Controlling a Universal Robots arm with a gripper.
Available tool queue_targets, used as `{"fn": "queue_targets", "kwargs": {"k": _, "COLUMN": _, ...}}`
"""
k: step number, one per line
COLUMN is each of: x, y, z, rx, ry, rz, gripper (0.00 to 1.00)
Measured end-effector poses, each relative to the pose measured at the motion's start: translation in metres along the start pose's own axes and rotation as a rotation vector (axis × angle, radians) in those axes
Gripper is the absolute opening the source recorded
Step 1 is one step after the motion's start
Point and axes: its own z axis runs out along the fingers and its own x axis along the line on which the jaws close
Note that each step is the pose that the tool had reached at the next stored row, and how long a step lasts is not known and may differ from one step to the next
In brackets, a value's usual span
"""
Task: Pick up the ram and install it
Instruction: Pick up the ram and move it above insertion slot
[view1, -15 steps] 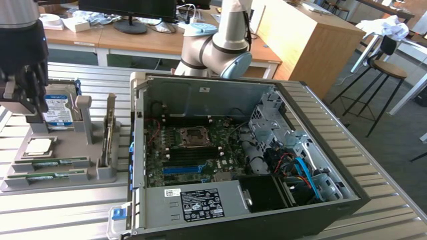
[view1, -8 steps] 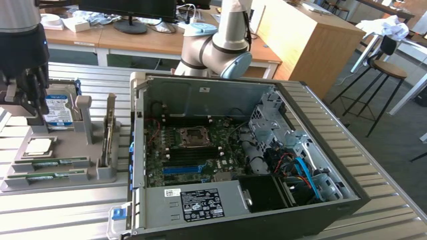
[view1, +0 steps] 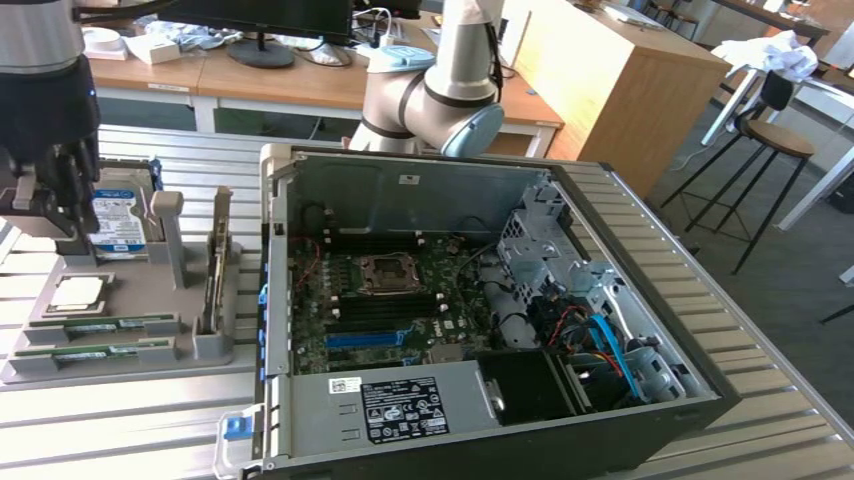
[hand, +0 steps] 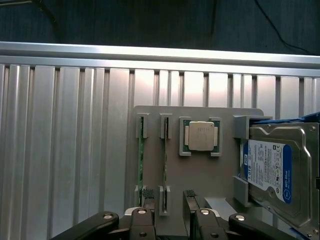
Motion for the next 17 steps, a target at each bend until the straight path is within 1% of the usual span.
{"fn": "queue_targets", "kwargs": {"k": 11, "x": 0.000, "y": -0.0003, "z": 0.0077, "rx": 0.0000, "ry": 0.0000, "rz": 0.000, "gripper": 0.36}}
{"fn": "queue_targets", "kwargs": {"k": 17, "x": 0.000, "y": -0.0006, "z": 0.0136, "rx": 0.0000, "ry": 0.0000, "rz": 0.000, "gripper": 0.36}}
